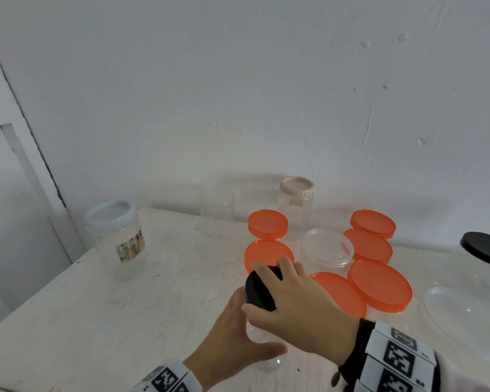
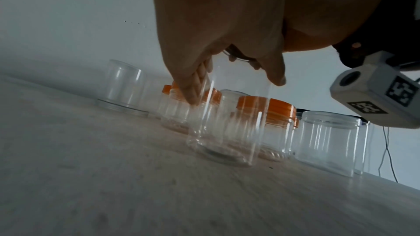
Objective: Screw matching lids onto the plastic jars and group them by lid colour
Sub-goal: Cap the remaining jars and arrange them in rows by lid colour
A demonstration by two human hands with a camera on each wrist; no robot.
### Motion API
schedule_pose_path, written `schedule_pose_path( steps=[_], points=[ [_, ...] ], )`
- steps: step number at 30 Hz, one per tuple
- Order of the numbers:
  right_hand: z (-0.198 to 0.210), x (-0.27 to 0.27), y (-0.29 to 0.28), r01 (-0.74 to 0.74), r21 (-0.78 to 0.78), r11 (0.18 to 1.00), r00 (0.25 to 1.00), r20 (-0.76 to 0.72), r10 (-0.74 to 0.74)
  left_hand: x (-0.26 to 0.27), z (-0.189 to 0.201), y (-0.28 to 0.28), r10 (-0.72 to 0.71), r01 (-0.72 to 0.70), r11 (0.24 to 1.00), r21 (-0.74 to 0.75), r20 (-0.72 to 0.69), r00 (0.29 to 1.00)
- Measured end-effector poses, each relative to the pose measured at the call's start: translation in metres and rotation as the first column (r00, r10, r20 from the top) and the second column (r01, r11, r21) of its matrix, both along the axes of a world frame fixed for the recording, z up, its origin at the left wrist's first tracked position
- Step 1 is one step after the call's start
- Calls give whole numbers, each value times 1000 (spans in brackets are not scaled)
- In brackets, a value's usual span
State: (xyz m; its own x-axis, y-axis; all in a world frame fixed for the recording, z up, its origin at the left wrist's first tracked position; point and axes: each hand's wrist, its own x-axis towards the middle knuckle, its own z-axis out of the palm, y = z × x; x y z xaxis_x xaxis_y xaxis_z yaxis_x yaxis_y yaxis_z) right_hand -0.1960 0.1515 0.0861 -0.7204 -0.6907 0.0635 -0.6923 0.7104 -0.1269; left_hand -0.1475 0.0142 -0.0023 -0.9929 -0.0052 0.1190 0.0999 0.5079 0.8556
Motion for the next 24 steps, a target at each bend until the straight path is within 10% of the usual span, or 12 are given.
schedule_pose_path(
  steps=[6, 14, 24],
  points=[
    [-9, -1, 0, -8, -94, 996, 997, 73, 15, -14, 8, -60, -156, 209, 919, -335, 180, 971],
    [-20, -4, -1, -22, -162, 987, 996, 86, 36, -92, 13, -99, 166, -113, 879, -463, 75, 983],
    [-14, -6, -3, -31, -107, 994, 992, 119, 44, -160, -10, -105, 304, -68, 738, -671, 241, 922]
  ],
)
